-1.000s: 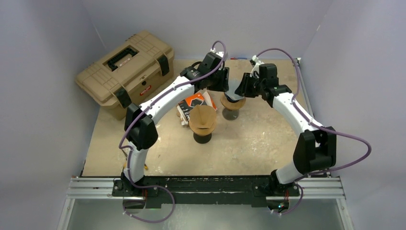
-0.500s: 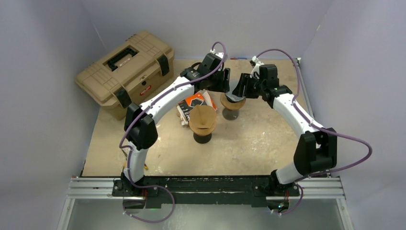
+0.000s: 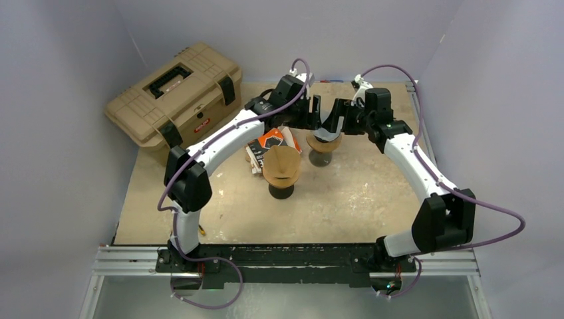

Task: Place the coffee filter in the dripper

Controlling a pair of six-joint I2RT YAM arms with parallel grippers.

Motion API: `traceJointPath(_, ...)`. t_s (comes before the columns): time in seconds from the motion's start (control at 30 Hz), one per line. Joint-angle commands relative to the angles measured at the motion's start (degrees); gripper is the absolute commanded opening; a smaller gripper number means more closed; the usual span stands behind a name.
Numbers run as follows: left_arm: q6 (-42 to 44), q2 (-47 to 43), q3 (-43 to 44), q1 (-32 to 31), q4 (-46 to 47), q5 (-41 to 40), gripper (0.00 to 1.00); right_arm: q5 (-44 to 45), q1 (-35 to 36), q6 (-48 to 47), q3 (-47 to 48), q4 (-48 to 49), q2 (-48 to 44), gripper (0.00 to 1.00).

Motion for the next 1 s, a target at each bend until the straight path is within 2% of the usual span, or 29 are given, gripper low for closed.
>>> traceJointPath(0.0,-1.4,-4.1,-1.0,0.4,4.5,2.6,0.68,-0.2,-0.3,-1.4,1.4,1.4,-0.4,0.8)
traceJointPath(0.13,-1.4,-4.1,-1.2,0.4,4.7,3.0,0.65,-1.0,-0.3,-1.0,1.5,1.5,0.7,0.74)
traceJointPath(0.5,-0.8,-1.6,-0.5,0.4,3.2,1.4,0.56,0.9,-0.3,-1.2,2.7,1.7,3.9,0.67)
traceJointPath(0.97,0.0,0.6,0.1,0.4,2.6,0.6,0.46,0.3,-0.3,-1.9,1.6,2.2,5.7,0.5)
